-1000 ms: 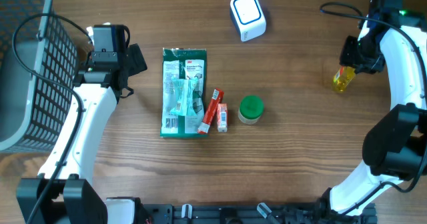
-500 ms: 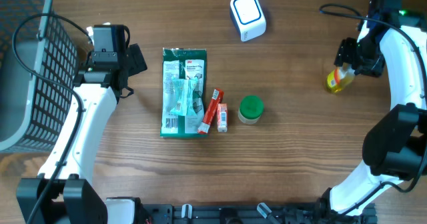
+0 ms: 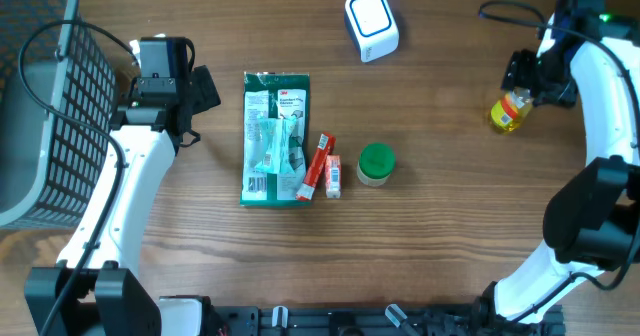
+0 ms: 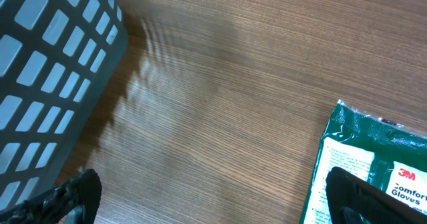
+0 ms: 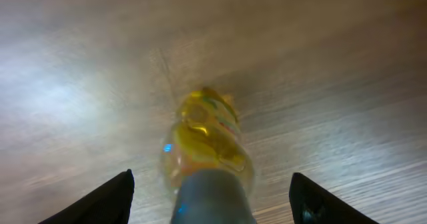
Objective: Scan the item barcode
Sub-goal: 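Carry the bottle right and set it upright on the table, then open the right gripper and lift it off the bottle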
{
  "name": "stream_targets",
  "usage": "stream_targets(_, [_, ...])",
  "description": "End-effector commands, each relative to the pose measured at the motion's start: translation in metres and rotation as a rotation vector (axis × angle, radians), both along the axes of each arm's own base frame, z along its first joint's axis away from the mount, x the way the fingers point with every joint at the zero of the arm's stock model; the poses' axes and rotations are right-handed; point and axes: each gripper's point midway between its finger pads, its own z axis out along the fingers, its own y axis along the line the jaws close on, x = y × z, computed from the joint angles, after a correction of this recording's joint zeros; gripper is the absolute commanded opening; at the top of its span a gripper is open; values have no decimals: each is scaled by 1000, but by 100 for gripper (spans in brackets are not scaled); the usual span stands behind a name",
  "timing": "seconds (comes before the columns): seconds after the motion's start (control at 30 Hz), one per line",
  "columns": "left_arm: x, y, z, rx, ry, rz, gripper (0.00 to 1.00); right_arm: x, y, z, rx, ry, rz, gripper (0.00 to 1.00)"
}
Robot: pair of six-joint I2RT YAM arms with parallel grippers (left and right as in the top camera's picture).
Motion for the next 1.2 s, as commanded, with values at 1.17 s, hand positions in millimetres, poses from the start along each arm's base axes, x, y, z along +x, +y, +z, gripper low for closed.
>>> stream_targets(1.17, [2,3,5,12,-9,4,100,-20,8,-57,-63,-34,250,54])
